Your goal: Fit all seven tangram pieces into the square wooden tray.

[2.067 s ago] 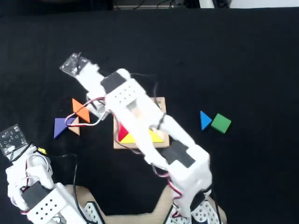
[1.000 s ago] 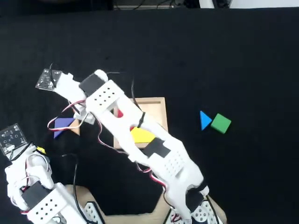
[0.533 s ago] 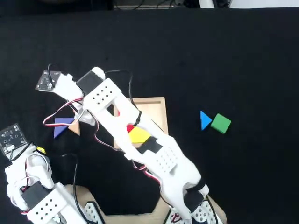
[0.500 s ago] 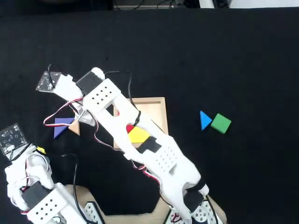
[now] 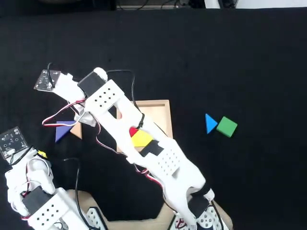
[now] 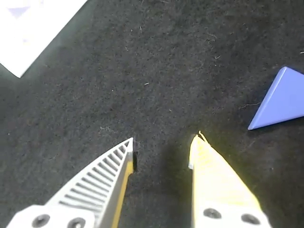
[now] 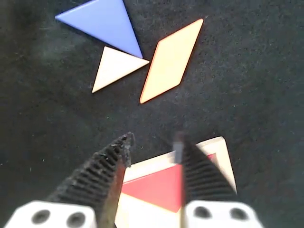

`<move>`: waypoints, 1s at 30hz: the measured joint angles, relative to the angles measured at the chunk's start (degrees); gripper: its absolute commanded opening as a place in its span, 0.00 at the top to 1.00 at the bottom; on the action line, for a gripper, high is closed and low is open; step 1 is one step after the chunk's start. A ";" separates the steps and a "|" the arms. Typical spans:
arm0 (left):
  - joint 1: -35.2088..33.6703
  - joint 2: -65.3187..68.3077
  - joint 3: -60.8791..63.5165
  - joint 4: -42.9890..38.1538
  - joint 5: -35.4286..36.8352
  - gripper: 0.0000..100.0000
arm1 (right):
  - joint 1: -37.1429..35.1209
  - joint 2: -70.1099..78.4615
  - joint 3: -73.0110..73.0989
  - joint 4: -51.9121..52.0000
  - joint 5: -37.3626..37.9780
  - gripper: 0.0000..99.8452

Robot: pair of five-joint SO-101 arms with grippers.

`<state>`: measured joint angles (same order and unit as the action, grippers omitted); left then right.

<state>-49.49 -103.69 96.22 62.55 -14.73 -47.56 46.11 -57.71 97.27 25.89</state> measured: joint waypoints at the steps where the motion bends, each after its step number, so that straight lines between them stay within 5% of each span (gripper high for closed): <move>1: 0.00 0.00 0.00 0.00 0.00 0.80 | 0.00 0.00 0.00 0.00 0.00 0.74; 4: 0.00 0.00 0.00 0.00 0.00 0.80 | 0.00 0.00 0.00 0.00 0.00 0.70; 8: 0.00 0.00 0.00 0.00 0.00 0.80 | 0.00 0.00 0.53 0.18 2.29 1.00; 14: 0.00 0.00 0.00 0.00 0.00 0.80 | 0.00 0.00 0.53 0.18 1.76 0.72; 17: 0.00 0.00 0.00 0.00 0.00 0.80 | 0.00 0.00 0.70 0.35 1.49 0.76; 23: 0.00 0.00 0.00 0.00 0.00 0.80 | 0.00 0.00 0.88 0.44 1.49 0.99; 30: 0.00 0.00 0.00 0.00 0.00 0.80 | 0.00 0.00 1.76 0.44 2.46 0.94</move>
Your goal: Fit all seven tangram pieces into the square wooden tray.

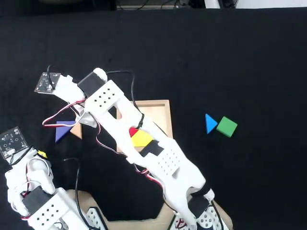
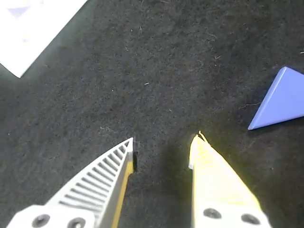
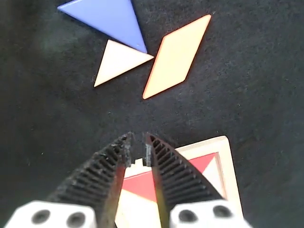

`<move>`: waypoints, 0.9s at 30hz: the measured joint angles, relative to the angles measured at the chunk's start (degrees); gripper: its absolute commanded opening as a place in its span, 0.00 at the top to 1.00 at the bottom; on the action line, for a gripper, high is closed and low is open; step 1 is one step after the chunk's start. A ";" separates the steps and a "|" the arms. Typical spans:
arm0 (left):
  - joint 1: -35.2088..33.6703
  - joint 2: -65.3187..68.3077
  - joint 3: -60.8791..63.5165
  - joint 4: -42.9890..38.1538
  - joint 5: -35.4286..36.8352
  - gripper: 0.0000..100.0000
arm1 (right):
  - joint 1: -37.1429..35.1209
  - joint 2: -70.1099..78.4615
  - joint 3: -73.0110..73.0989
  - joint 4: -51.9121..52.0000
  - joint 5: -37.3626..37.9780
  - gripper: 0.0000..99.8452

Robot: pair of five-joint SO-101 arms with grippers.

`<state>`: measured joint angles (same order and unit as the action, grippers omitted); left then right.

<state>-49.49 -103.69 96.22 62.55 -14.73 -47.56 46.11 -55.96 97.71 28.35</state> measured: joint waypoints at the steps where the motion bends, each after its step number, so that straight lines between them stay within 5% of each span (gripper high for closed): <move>1: 0.00 0.00 0.00 0.00 0.00 0.80 | 0.00 0.26 0.26 0.00 0.79 0.93; 16: 0.00 0.00 0.00 0.00 0.00 0.80 | -0.88 3.78 1.85 -4.57 -4.13 0.84; 27: 0.00 0.00 0.00 0.00 0.00 0.80 | -4.48 7.21 1.85 -11.52 1.41 0.82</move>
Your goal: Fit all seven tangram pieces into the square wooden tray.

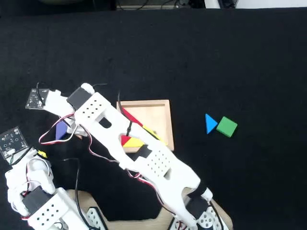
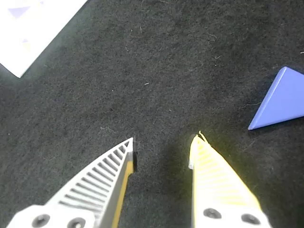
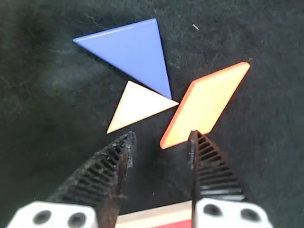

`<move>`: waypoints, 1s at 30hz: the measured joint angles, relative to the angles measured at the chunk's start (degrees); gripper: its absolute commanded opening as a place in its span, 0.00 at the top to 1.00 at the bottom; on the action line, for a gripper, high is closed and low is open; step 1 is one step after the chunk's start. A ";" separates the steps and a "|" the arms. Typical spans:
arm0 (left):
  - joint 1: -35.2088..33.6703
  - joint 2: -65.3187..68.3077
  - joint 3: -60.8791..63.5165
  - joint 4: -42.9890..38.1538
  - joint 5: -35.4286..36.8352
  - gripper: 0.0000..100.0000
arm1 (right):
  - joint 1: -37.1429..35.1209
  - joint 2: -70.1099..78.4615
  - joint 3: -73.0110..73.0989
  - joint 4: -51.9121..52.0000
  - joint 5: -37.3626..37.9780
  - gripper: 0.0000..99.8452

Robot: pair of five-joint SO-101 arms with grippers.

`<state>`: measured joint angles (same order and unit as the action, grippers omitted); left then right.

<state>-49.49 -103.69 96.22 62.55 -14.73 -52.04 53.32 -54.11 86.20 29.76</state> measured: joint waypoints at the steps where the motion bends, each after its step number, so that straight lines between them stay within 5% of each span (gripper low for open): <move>1: 0.00 0.00 0.00 0.00 0.00 0.80 | 0.00 0.44 0.00 -0.35 0.09 0.82; 30: 0.00 0.00 0.00 0.00 0.00 0.80 | 4.48 20.92 -25.49 0.88 3.08 0.82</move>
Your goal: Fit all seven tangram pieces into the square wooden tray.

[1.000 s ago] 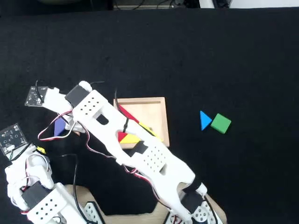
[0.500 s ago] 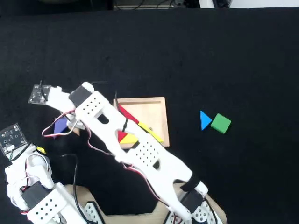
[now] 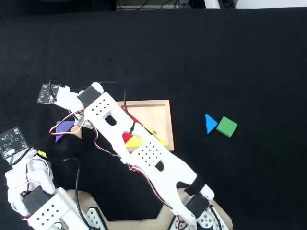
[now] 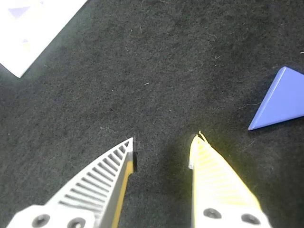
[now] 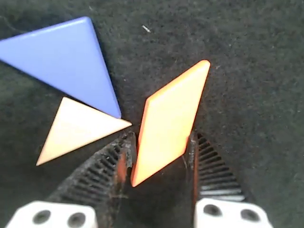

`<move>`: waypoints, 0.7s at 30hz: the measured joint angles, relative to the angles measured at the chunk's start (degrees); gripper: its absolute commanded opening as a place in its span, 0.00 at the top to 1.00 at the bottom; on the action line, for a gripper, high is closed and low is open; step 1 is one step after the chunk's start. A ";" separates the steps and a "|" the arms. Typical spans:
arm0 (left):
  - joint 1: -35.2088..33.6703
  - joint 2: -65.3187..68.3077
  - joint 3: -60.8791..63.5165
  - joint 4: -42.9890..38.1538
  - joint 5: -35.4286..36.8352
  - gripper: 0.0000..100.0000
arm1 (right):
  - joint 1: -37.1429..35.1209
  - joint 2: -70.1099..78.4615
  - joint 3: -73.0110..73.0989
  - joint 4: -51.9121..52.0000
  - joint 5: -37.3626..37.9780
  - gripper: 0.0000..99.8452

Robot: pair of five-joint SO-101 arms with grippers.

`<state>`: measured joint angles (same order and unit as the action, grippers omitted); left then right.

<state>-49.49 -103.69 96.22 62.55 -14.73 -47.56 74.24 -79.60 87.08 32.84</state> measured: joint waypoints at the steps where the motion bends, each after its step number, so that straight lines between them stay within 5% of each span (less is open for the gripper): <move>1: 0.00 0.00 0.00 0.00 0.00 0.80 | 0.00 0.00 0.00 0.00 0.00 0.82; 21: 0.00 0.00 0.00 0.00 0.00 0.80 | 0.00 -2.02 0.00 -0.79 0.09 0.82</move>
<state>-49.49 -103.69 96.22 62.55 -14.73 -47.56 72.22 -79.60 86.29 32.92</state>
